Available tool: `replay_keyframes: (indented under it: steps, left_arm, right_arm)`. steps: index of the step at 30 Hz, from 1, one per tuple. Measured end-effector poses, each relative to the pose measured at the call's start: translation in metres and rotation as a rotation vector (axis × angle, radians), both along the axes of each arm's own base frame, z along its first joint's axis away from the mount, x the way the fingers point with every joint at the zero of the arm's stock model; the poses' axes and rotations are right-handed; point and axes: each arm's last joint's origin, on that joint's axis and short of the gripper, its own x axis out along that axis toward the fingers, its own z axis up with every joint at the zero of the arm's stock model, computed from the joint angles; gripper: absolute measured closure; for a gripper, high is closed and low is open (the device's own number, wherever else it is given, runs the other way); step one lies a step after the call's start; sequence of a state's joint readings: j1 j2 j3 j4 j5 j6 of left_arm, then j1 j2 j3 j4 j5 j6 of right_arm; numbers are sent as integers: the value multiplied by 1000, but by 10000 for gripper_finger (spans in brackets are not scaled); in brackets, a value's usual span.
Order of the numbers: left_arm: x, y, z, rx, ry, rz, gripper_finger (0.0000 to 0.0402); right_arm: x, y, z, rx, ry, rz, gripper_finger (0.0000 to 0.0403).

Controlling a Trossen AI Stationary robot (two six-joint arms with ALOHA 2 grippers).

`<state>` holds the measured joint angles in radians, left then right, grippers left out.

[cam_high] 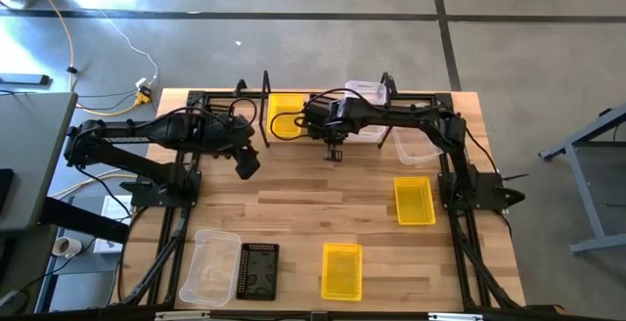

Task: Stack baskets on shelf by color
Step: Put the right black bin on the shelf

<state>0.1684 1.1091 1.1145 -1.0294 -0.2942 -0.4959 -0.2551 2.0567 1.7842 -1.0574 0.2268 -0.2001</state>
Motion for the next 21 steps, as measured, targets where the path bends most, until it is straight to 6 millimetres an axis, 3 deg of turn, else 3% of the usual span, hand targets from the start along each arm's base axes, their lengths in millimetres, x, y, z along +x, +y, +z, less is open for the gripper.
replay_keyframes:
  steps: [14,21]
  left_arm:
    - [1,-2,-1,-64,-11,-38,216]
    - [1,-2,-1,-63,-10,-40,216]
  right_arm:
    - [1,-5,0,22,-33,-3,401]
    - [1,-7,1,-29,-23,-10,347]
